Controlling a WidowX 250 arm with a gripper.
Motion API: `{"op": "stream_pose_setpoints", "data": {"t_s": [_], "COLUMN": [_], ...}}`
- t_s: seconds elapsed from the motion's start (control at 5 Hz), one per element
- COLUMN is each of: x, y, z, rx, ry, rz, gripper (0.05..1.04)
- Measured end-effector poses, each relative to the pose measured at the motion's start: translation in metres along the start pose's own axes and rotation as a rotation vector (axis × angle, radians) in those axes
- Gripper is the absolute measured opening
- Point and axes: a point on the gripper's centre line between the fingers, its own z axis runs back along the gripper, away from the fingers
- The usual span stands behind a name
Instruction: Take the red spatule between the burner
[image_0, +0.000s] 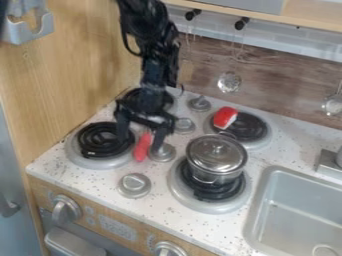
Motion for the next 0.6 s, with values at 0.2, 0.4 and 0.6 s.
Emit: {"op": "stream_pose_setpoints", "data": {"t_s": [0.2, 0.4, 0.6], "x": [-0.006, -0.008, -0.009], "y": [0.002, -0.006, -0.015], "z": [0.022, 0.025, 0.027], "rx": [-0.027, -0.084, -0.141], "ry": [-0.072, -0.094, -0.095], "rz": [0.005, -0.042, -0.113], "gripper": [0.998, 0.998, 0.998]}}
